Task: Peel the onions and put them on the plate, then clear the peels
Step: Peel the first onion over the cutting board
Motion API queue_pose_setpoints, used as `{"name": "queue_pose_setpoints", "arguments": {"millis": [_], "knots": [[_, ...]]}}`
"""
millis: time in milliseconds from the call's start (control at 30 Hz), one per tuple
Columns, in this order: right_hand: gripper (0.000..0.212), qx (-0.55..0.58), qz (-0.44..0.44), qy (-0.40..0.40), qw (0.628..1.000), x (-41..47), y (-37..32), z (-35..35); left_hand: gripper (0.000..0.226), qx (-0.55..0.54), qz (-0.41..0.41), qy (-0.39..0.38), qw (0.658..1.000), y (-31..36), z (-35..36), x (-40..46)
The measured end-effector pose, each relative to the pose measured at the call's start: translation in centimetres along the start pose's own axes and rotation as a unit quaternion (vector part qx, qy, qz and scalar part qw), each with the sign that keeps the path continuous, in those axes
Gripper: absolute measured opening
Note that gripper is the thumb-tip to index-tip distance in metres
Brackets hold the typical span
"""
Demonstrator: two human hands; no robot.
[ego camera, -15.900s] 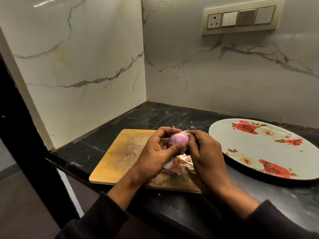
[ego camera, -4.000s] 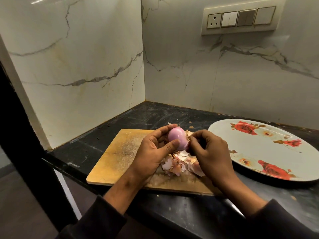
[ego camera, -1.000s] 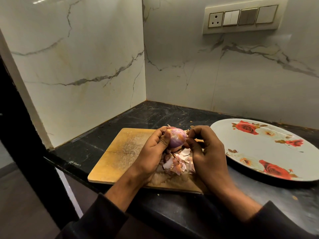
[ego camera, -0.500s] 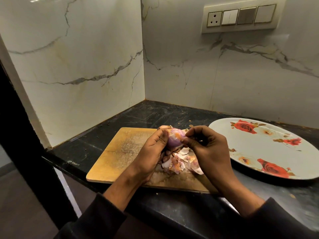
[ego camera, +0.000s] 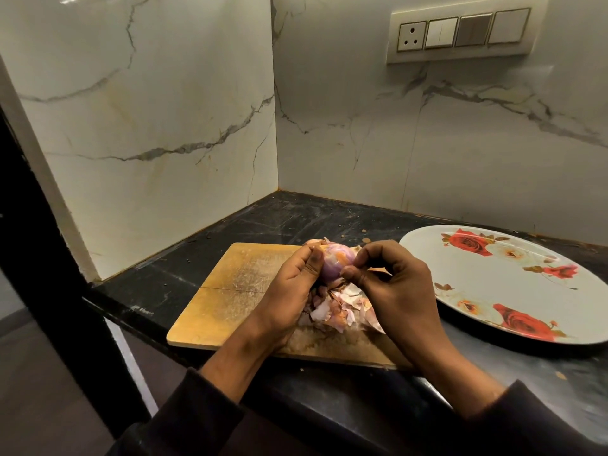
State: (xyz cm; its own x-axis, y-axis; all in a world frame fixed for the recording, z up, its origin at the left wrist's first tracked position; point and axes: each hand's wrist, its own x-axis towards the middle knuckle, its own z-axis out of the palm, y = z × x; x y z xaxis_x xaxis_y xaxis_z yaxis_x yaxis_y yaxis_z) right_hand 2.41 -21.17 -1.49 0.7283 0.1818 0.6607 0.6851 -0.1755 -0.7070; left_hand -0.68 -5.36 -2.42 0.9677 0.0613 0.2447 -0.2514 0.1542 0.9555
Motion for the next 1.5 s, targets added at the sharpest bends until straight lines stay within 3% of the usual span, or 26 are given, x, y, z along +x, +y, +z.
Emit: {"name": "queue_pose_setpoints", "arguments": {"millis": [233, 533, 667, 767, 933, 1067, 1233, 1500], "knots": [[0.024, 0.007, 0.009, 0.003, 1.000, 0.1, -0.1, -0.3, 0.049, -0.003, -0.013, 0.024, 1.000, 0.2, 0.1, -0.1], [0.020, 0.045, 0.010, -0.027, 0.999, -0.2, -0.4, 0.2, 0.044, -0.007, -0.008, 0.052, 0.999, 0.0, -0.2, 0.1], [0.026, -0.013, -0.019, -0.066, 0.998, -0.8, -0.3, 0.3, 0.036, -0.018, 0.012, 0.062, 0.998, 0.0, -0.3, 0.2], [0.023, -0.042, -0.024, -0.053, 0.997, -0.8, -0.1, 0.3, 0.034, -0.032, 0.003, 0.064, 0.997, 0.0, -0.2, 0.1], [0.012, -0.065, 0.003, -0.022, 0.998, -0.5, 0.4, 0.2, 0.036, -0.035, 0.001, 0.036, 0.999, 0.1, -0.2, 0.1], [0.023, 0.031, 0.045, -0.011, 0.998, -0.3, 0.1, 0.0, 0.036, -0.029, -0.003, 0.009, 1.000, 0.0, -0.3, 0.1], [0.027, 0.058, 0.043, -0.002, 0.997, -0.3, -0.1, -0.2, 0.036, 0.001, -0.006, -0.002, 1.000, -0.1, -0.2, 0.0], [0.025, 0.017, 0.049, -0.007, 0.999, -0.1, 0.7, -0.1, 0.037, 0.015, 0.005, -0.041, 0.999, 0.2, 0.0, -0.2]]}}
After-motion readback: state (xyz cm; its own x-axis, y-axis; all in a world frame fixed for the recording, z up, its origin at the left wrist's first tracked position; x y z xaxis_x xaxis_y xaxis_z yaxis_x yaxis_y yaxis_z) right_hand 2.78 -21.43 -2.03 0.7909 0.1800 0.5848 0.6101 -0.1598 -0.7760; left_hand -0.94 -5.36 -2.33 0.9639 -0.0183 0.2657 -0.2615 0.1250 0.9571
